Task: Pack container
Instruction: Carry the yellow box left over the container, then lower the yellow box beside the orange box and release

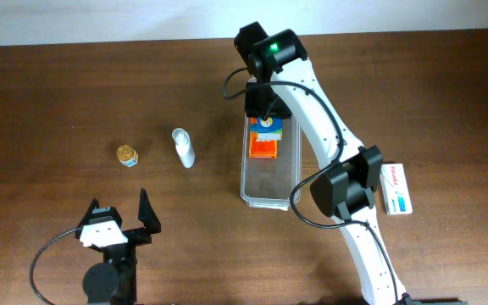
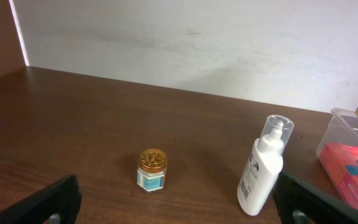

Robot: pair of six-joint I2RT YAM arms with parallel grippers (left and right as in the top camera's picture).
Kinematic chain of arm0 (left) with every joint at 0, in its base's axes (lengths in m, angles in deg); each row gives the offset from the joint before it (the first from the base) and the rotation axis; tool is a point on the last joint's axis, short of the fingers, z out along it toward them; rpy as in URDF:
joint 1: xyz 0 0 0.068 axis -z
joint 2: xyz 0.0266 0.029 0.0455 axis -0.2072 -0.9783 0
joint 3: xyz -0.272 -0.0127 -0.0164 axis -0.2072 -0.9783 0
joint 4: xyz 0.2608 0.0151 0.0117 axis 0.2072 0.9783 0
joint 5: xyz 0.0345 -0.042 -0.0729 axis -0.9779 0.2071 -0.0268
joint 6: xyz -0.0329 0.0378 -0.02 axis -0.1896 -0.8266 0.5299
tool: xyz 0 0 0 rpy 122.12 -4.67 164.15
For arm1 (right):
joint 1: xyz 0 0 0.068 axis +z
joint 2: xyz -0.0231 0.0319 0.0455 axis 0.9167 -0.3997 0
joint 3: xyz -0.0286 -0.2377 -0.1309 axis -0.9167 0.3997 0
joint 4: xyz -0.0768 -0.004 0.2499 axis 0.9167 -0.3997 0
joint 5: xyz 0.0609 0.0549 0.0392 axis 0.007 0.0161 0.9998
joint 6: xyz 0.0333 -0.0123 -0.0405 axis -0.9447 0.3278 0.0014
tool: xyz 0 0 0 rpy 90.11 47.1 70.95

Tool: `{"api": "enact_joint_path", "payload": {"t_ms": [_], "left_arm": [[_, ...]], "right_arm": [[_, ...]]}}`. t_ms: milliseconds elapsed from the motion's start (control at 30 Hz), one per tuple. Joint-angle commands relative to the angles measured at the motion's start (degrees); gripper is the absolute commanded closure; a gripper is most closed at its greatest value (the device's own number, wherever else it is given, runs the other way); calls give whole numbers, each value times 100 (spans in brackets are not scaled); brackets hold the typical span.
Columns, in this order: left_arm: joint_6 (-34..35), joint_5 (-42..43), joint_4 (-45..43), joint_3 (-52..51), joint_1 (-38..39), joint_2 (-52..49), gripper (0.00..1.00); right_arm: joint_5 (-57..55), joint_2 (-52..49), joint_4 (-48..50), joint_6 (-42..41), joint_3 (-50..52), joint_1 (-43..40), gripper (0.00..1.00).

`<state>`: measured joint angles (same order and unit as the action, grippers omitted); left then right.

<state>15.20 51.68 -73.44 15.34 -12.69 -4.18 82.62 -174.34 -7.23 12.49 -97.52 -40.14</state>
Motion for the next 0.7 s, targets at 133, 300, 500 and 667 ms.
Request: {"api": "enact_joint_path", "payload": {"t_ms": [133, 300, 500, 667], "left_arm": [[-92, -61, 7, -15, -17, 33, 1], [-92, -61, 7, -15, -17, 33, 1], [-92, -61, 7, -15, -17, 33, 1], [-92, -61, 7, -17, -17, 33, 1]], "right_arm": [[39, -20, 393, -35, 417, -7, 48], [96, -20, 481, -37, 518, -7, 48], [101, -20, 636, -35, 789, -7, 48], [105, -20, 739, -35, 861, -7, 48]]}}
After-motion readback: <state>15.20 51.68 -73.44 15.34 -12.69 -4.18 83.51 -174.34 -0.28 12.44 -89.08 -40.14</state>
